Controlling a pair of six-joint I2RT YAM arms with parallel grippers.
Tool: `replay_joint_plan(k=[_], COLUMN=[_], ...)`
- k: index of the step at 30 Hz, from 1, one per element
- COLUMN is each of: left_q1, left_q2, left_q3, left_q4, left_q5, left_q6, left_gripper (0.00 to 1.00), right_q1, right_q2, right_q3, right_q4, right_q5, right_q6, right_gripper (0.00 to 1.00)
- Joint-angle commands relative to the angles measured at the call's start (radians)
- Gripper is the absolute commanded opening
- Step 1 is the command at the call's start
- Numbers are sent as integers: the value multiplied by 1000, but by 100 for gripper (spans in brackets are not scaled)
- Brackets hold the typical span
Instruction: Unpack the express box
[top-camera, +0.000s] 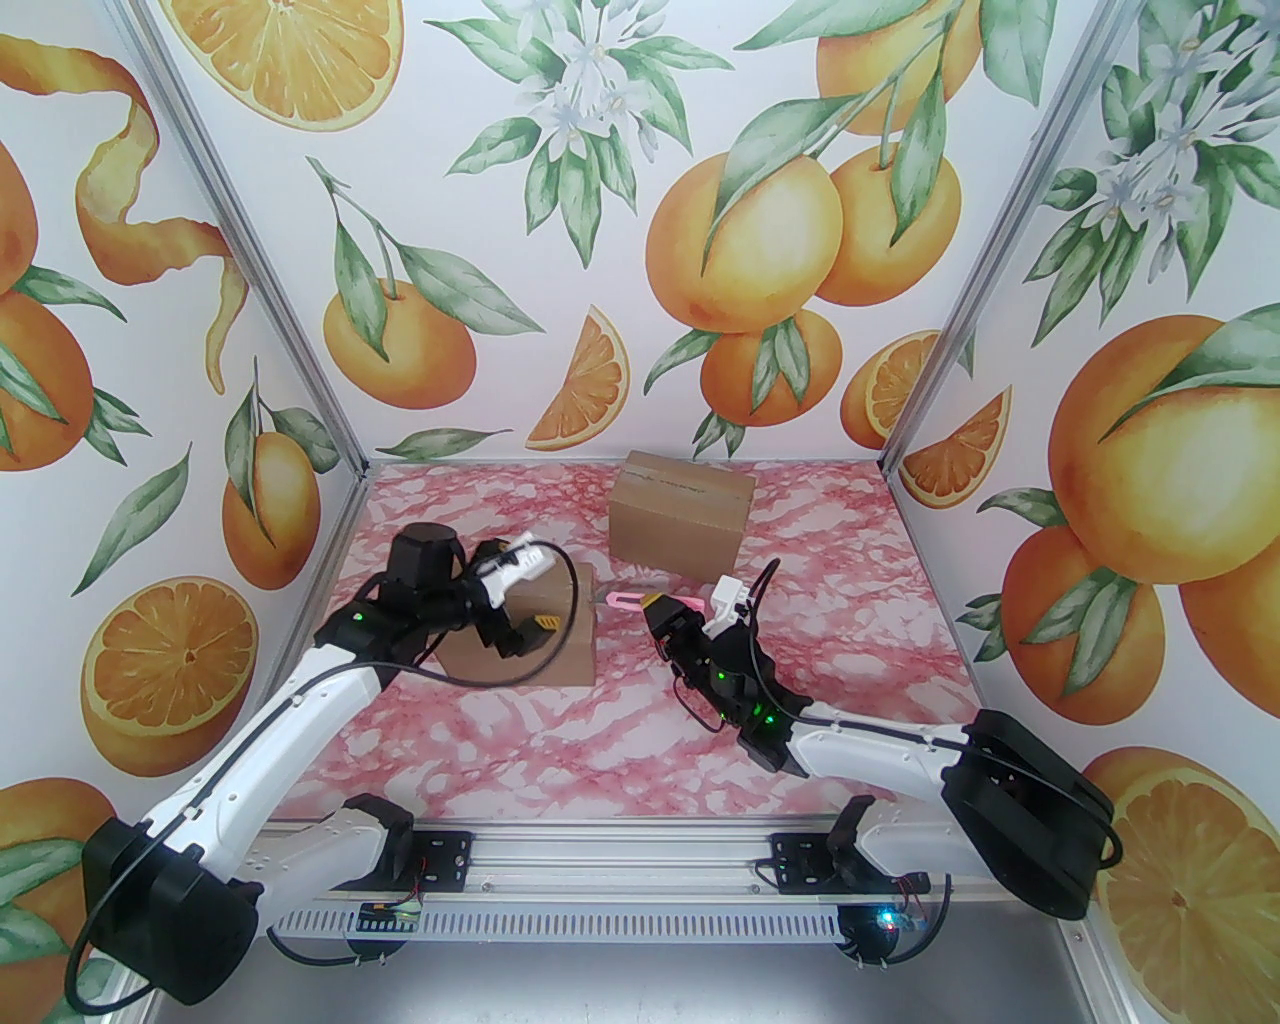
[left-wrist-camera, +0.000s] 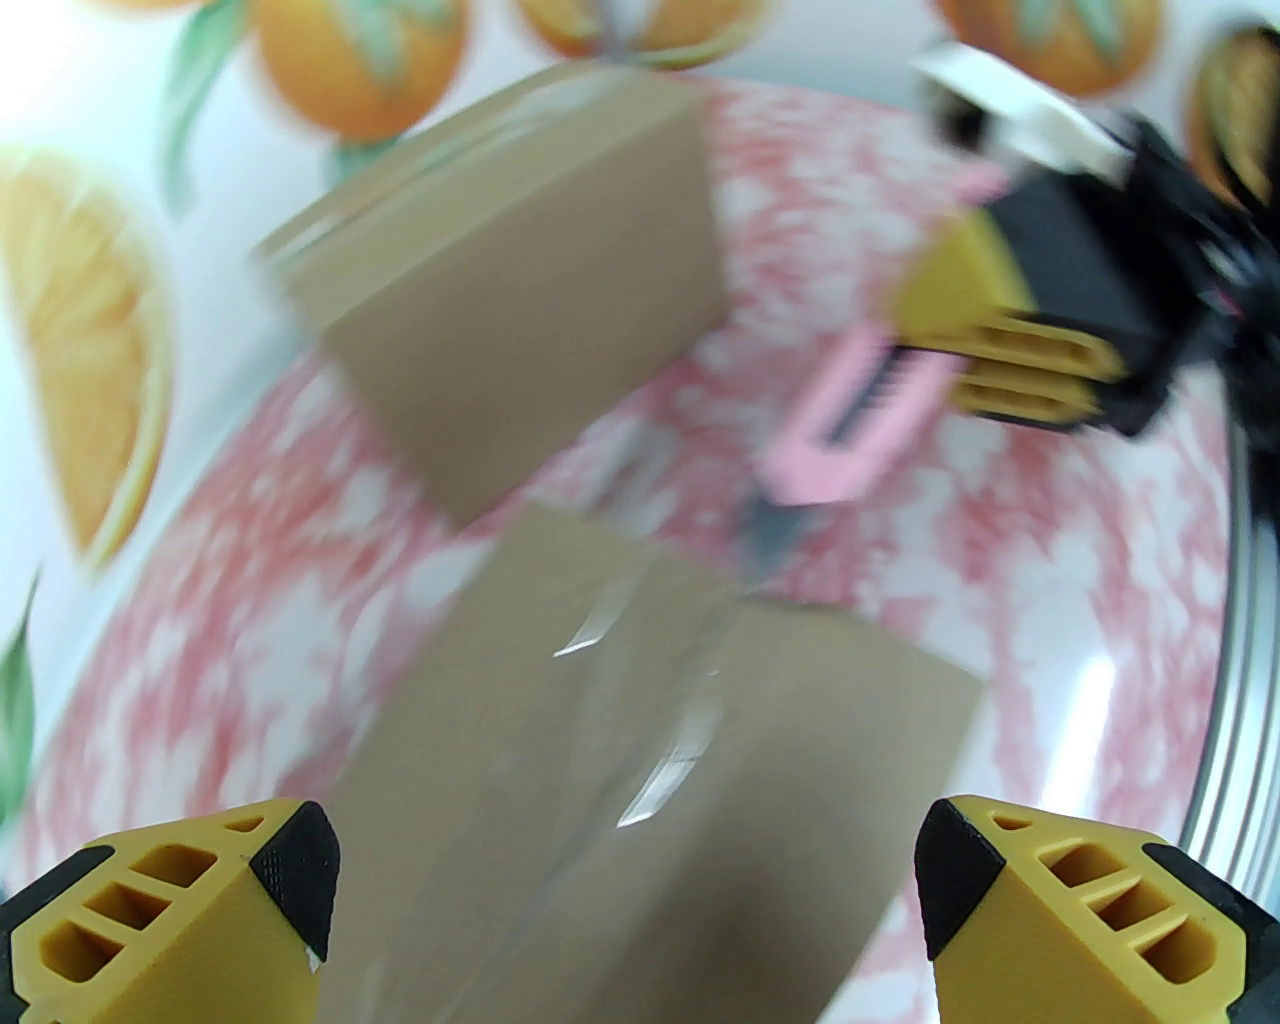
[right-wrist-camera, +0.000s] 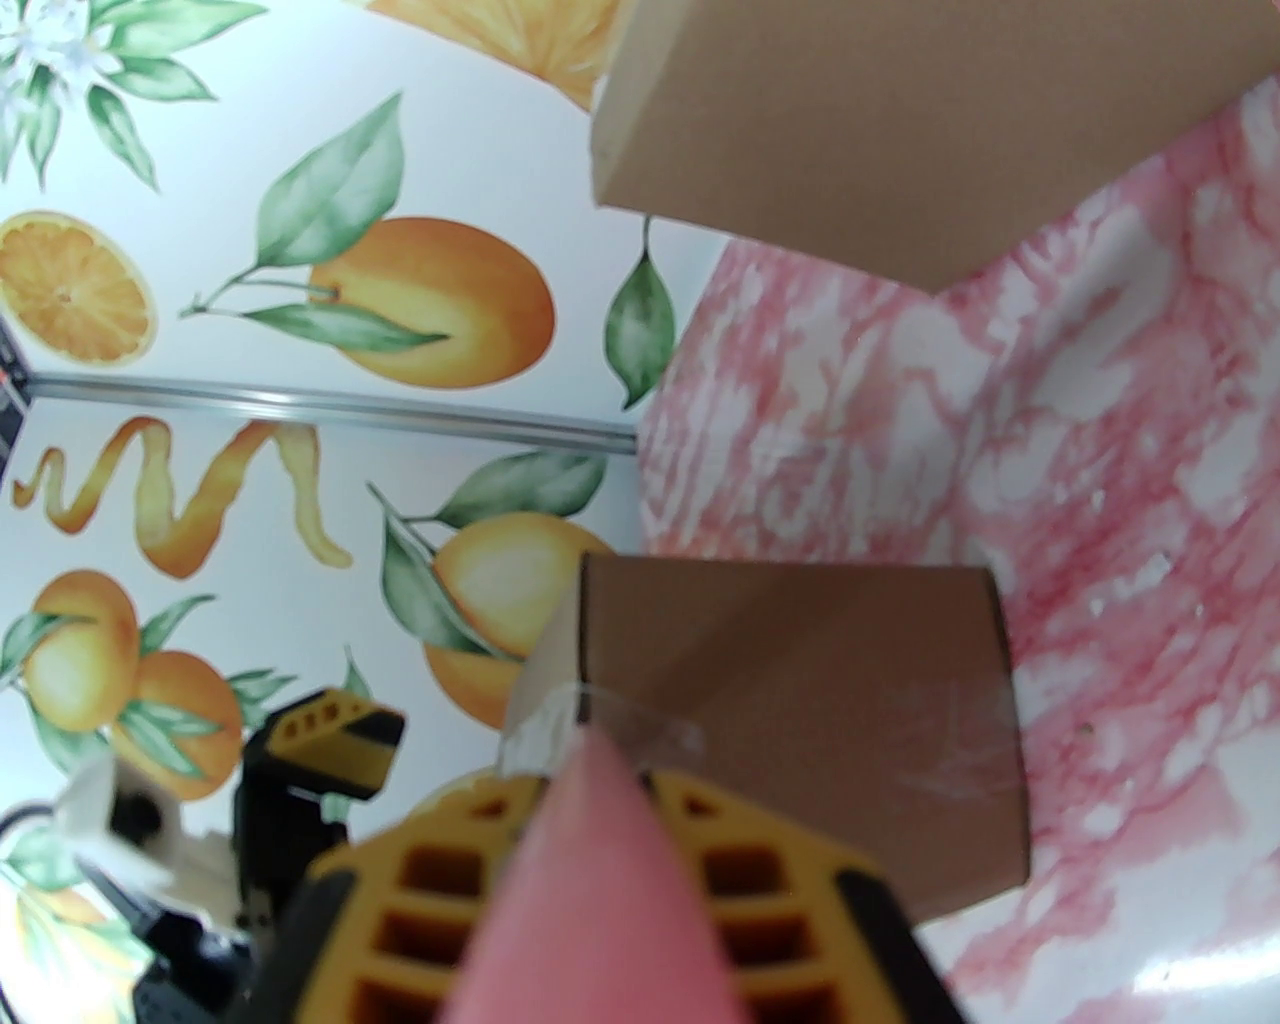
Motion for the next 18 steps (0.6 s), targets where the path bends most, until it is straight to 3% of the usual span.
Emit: replay_joint_plan(k=[1, 9, 18], left_q1=[77, 288, 417], left_q2=[13, 37, 82], left_q3=[94, 135, 119], left_q4=[-71, -182, -306], left_q5=[-108, -98, -25], left_q6=[-217, -506, -595], left_gripper=[100, 100, 98], right_q1=[0, -4, -25], right_q2=[2, 15, 43], right_q3=[16, 33, 45], right_q4=[6, 9, 35], right_q5=[-27, -49, -91], right_q6=[-16, -20, -10], right_gripper=[0, 0, 0])
